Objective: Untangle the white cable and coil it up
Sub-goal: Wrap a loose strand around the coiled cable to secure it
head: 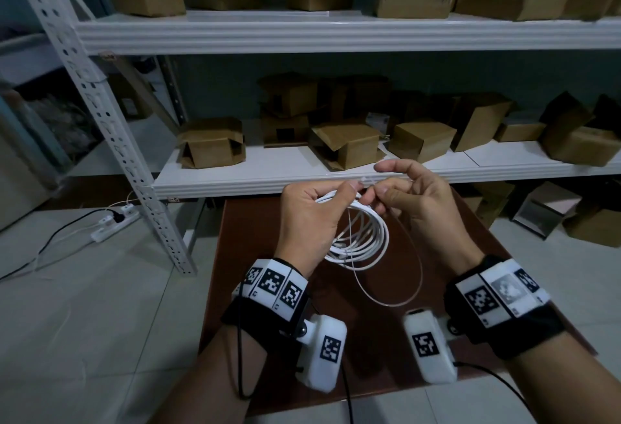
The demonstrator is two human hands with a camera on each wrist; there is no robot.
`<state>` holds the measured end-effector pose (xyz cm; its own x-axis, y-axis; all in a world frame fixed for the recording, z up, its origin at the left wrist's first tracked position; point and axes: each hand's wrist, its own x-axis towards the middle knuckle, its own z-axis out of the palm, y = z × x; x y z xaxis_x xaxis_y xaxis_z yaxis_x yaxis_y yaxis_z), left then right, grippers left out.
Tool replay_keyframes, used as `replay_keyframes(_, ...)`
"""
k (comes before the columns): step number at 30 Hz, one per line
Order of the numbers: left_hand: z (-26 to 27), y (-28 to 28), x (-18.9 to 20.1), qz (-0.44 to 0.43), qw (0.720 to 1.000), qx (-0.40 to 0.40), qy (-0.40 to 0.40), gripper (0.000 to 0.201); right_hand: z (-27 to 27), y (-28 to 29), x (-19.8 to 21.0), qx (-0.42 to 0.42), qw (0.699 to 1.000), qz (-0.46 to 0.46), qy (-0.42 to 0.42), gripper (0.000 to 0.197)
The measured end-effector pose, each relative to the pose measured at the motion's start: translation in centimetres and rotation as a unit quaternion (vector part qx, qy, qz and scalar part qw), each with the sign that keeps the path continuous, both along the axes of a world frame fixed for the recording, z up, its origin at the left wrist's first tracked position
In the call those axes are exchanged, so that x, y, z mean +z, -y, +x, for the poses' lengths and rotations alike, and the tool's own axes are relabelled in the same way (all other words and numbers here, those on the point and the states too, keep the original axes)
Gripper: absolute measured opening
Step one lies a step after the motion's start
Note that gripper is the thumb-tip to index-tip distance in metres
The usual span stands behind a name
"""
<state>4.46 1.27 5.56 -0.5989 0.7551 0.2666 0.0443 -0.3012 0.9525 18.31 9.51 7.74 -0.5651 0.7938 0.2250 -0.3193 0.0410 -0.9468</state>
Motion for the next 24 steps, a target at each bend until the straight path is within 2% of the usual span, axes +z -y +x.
replay_keyframes(4,0.5,0.3,0.4,0.011,1.000,-0.003,-0.008,0.016,-0.1,0.5,0.3,0.013,1.000,-0.013,-0.013,0.022)
replay_keyframes(10,1.3,1.1,1.3,0.044,0.997,-0.064,0.006,0.027,-0.1,0.6,0.3,0.015,0.999,-0.030,-0.006,0.020)
replay_keyframes(17,1.5,0.9,1.2,0.024,0.997,-0.049,0.046,0.020,0.1,0.4,0.5,0.017,0.999,-0.049,-0.008,0.023)
replay_keyframes(24,1.6,1.0,1.1,0.016,0.998,-0.049,0.045,0.022,0.0,0.2,0.3,0.021,0.999,-0.044,0.002,0.022)
